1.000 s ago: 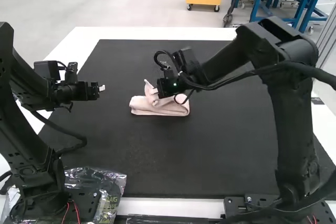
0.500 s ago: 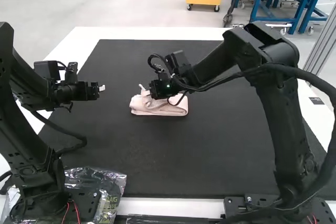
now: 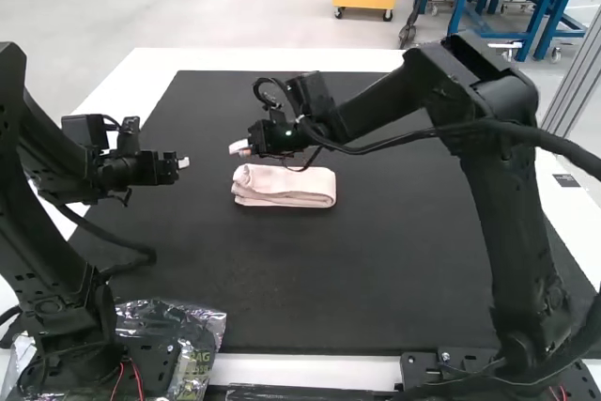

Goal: Fold the towel.

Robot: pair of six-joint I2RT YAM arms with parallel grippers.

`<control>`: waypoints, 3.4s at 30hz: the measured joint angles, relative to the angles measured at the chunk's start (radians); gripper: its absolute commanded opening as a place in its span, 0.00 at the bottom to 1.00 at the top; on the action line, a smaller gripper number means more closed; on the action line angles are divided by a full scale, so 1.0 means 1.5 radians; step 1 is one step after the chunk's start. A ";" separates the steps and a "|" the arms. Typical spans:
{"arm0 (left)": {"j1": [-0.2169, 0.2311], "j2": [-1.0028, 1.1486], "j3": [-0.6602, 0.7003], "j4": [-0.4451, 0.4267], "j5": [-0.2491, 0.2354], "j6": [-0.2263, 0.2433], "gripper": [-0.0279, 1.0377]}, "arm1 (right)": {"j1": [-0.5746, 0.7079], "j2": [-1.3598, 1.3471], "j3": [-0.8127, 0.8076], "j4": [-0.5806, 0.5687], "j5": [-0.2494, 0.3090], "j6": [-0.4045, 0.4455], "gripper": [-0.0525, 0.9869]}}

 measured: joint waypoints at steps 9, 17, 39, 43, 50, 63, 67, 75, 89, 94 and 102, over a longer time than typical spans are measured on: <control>0.000 0.000 -0.009 0.014 0.005 -0.002 0.94 | -0.051 -0.058 -0.115 0.121 -0.004 -0.014 0.02; 0.000 0.000 -0.009 0.041 0.008 -0.024 0.94 | -0.051 0.011 -0.160 0.197 -0.004 -0.032 0.02; -0.006 -0.002 -0.009 0.063 0.012 -0.053 0.94 | -0.050 0.146 -0.130 0.264 0.004 -0.069 0.03; -0.008 -0.029 -0.008 0.060 0.012 -0.070 0.94 | -0.051 0.135 -0.131 0.255 0.006 -0.061 0.03; -0.046 -0.109 0.071 -0.019 0.012 -0.102 0.94 | -0.083 -0.033 -0.130 0.183 0.012 -0.023 0.16; -0.176 -0.273 0.245 -0.178 -0.009 -0.155 0.94 | -0.259 -0.568 -0.133 0.003 0.118 -0.055 0.94; -0.211 -0.358 0.257 -0.205 -0.038 -0.161 0.94 | -0.323 -0.755 -0.195 -0.011 0.171 -0.083 0.94; -0.214 -0.548 0.252 -0.295 -0.081 -0.164 0.94 | -0.432 -1.087 -0.284 -0.124 0.212 -0.102 0.94; -0.214 -1.006 0.135 -0.397 -0.186 -0.163 0.94 | -0.472 -1.409 -0.305 -0.254 0.262 -0.110 0.94; -0.214 -1.034 0.140 -0.460 -0.212 -0.141 0.94 | -0.473 -1.408 -0.299 -0.296 0.302 -0.128 0.94; -0.214 -1.034 0.026 -0.342 -0.249 -0.095 0.94 | -0.473 -1.407 -0.569 -0.193 0.381 -0.182 0.94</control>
